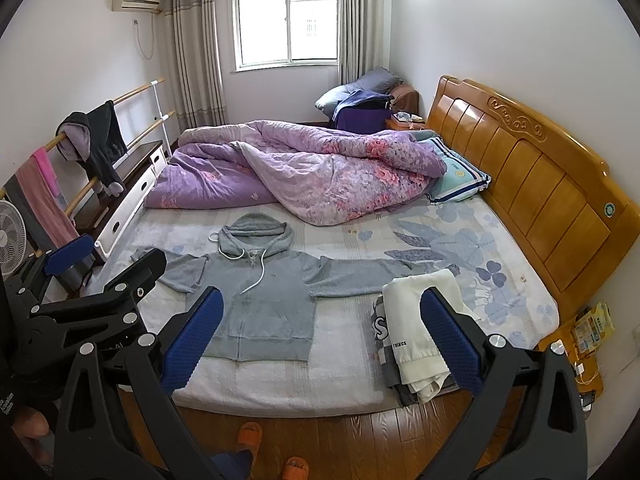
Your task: Fold large clothes
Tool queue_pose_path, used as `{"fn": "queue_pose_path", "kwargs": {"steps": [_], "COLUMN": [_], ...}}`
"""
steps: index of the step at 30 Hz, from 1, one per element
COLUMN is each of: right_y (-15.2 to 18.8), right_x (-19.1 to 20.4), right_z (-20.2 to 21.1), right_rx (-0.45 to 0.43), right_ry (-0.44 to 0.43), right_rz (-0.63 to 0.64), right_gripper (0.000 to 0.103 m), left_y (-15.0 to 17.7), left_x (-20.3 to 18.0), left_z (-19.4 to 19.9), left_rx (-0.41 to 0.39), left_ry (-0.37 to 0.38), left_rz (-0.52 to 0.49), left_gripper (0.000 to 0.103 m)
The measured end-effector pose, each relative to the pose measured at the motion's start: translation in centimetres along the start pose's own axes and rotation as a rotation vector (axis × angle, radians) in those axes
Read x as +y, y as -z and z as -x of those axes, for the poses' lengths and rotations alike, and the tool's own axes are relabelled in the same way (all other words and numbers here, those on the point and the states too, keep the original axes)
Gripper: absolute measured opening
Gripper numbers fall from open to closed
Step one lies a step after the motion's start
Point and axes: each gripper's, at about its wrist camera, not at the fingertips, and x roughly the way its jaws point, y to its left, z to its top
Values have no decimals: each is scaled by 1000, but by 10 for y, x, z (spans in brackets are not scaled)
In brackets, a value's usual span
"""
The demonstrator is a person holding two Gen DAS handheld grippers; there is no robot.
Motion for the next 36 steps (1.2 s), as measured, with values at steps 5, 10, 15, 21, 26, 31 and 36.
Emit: {"fn": "queue_pose_path", "kwargs": {"steps": [5, 10, 15, 21, 26, 31, 36], "right_y": [-1, 0, -1, -1, -1, 0, 0], "right_x": [-1, -3, -6, -7, -6, -5, -3], "right_z": [1, 3, 2, 2, 3, 3, 3], "right_rx": [-7, -13, -13, -17, -20, -15, -14], "right_ry": [0, 1, 2, 1, 2, 6, 8], "right_rz": [0, 0, -2, -3, -7, -11, -16], "right_gripper": [95, 95, 95, 95, 95, 95, 95], "left_y": [0, -1, -3, -4, -4, -4, -4], "left_x": [0, 0, -3, -8, -10, -14, -18], "left_z": [0, 1, 2, 0, 0, -2, -4], "left_rx": [-5, -17, -28, -27, -34, -30, -42], "left_ry": [3, 5, -3, 2, 14, 19, 14], "left_rz": [0, 2, -6, -20, -16, -23, -34], "left_gripper": [98, 98, 98, 98, 98, 98, 98]}}
